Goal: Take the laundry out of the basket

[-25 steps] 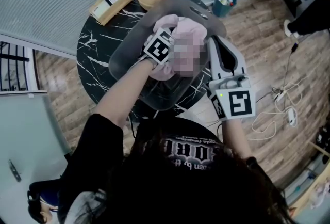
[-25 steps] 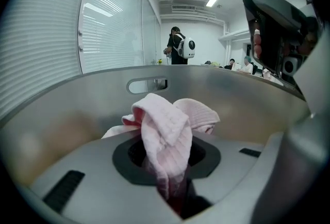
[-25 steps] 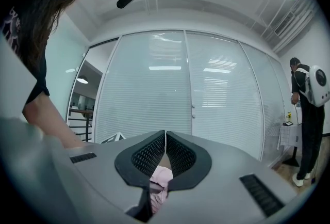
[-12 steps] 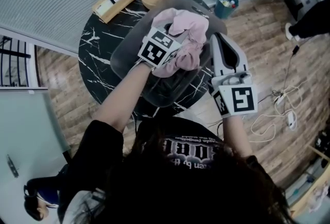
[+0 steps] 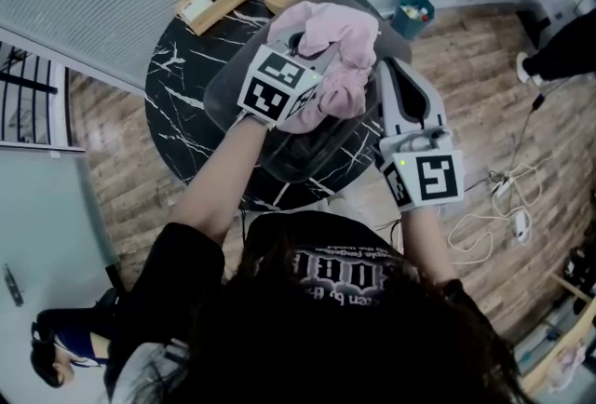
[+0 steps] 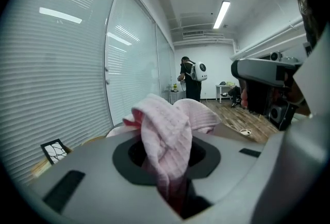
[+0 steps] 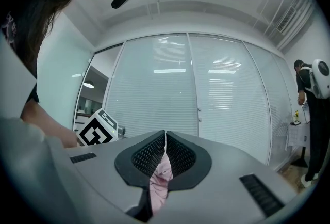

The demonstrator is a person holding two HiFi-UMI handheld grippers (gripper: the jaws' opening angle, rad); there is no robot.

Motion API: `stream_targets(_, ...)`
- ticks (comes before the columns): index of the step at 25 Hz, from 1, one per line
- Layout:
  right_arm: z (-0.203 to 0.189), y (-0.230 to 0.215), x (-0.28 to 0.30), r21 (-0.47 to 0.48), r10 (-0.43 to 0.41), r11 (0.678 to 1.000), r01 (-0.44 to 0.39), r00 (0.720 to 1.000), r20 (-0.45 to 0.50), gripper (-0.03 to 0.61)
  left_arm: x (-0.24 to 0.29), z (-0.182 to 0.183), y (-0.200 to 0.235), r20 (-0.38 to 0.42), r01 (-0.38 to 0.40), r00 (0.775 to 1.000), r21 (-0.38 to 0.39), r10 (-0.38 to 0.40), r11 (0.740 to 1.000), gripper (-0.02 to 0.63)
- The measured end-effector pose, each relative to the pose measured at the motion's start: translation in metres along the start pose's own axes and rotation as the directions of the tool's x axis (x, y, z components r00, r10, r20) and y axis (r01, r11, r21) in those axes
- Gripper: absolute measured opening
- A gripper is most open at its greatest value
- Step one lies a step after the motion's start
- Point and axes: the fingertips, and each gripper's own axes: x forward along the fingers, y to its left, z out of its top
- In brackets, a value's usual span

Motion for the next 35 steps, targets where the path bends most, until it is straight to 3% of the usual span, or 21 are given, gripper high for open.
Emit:
stream_targets(14, 0.025, 0.017, -0.003, -0.026, 0.075, 0.997, -0.074, 0.996, 0.041, 0.029, -0.062, 0.071, -0.008, 0.170, -0.110, 0.980, 0.019, 0.105, 0.994, 0.087)
stream_targets(35, 0.093, 0.054, -0.012, -0.084, 0.207, 0.977, -0.196, 0.965, 0.162, 0.029, -0.149, 0.143, -0.035, 0.299, -0.263, 0.923, 0.026, 0.244, 0.964, 0.087)
